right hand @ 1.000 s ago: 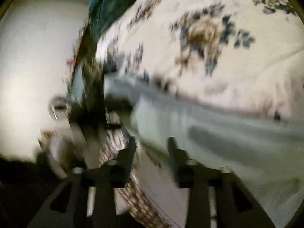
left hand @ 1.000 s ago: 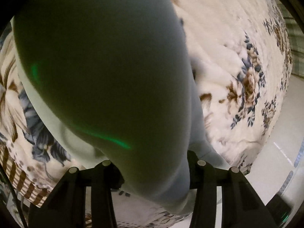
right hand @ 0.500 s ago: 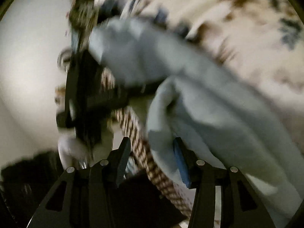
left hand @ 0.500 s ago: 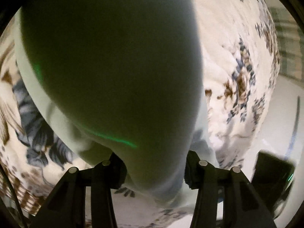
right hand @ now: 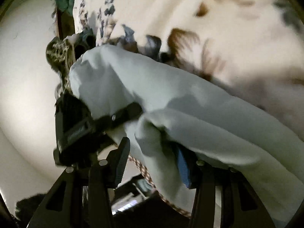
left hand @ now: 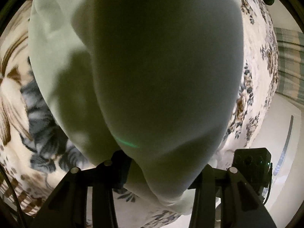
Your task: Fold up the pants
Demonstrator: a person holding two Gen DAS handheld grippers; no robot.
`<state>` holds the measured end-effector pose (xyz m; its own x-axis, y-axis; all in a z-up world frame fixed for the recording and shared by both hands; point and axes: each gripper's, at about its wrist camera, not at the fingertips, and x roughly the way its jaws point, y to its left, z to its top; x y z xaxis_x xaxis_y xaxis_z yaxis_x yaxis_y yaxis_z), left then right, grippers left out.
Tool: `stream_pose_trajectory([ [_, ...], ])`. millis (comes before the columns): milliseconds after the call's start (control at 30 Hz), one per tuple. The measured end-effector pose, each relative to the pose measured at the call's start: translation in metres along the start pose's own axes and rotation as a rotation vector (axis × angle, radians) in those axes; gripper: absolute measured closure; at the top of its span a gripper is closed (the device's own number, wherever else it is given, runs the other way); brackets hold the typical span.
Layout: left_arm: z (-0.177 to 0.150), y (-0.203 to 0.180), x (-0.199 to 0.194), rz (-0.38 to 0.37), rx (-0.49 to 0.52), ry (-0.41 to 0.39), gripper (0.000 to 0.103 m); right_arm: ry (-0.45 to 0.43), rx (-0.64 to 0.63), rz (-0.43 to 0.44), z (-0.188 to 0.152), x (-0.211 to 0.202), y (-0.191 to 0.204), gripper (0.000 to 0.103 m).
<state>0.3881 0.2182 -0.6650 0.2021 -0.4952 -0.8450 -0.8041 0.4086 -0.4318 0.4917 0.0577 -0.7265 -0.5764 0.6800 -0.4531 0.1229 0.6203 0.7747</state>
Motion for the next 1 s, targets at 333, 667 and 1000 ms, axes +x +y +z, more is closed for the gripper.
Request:
stream_pose_trajectory([
  [333, 0.015, 0.004, -0.014, -0.007, -0.002, -0.018, 0.063, -0.035, -0.028, 0.012, -0.006, 0.011, 0.0, 0.069],
  [667, 0.028, -0.007, -0.02, -0.071, -0.031, -0.035, 0.059, -0.265, 0.017, 0.131, -0.006, -0.056, 0.002, 0.09],
  [1000, 0.017, -0.03, -0.037, -0.042, 0.048, -0.073, 0.059, -0.023, -0.005, 0.072, 0.024, -0.003, -0.005, 0.047],
])
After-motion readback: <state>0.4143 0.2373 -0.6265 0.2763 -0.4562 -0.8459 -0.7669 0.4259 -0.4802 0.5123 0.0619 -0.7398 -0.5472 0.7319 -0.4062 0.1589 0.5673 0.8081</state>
